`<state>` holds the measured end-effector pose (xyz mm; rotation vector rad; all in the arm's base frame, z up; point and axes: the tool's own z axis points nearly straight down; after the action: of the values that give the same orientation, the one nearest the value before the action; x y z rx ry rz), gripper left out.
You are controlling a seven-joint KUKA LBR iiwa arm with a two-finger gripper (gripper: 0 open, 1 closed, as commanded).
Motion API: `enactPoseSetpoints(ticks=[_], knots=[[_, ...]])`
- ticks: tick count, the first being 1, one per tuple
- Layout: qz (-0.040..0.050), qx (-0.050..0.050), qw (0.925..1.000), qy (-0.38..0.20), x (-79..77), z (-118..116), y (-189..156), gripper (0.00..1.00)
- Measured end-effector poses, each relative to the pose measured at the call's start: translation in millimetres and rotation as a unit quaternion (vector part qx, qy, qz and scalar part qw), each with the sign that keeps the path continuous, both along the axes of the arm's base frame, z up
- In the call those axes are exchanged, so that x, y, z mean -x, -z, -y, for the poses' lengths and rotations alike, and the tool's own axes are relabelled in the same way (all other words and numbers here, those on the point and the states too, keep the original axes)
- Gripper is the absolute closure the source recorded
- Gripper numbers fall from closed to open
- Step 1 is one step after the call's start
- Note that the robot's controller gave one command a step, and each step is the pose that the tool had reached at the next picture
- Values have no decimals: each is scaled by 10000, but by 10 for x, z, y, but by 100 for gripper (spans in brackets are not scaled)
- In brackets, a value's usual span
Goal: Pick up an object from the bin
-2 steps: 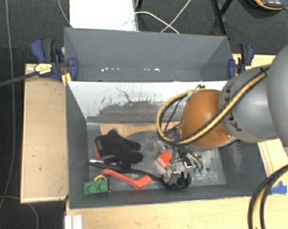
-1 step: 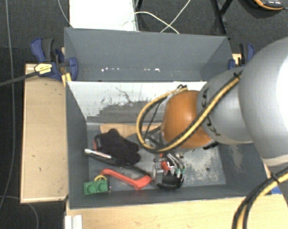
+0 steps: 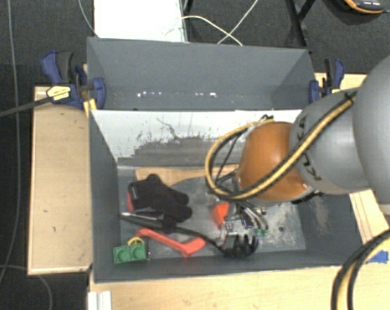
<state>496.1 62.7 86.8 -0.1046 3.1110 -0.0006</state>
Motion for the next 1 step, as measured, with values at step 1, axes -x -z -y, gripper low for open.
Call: enactPoseSetpoints(ticks=[1], knots=[[45,13,9997,229,-102,849,122,0]])
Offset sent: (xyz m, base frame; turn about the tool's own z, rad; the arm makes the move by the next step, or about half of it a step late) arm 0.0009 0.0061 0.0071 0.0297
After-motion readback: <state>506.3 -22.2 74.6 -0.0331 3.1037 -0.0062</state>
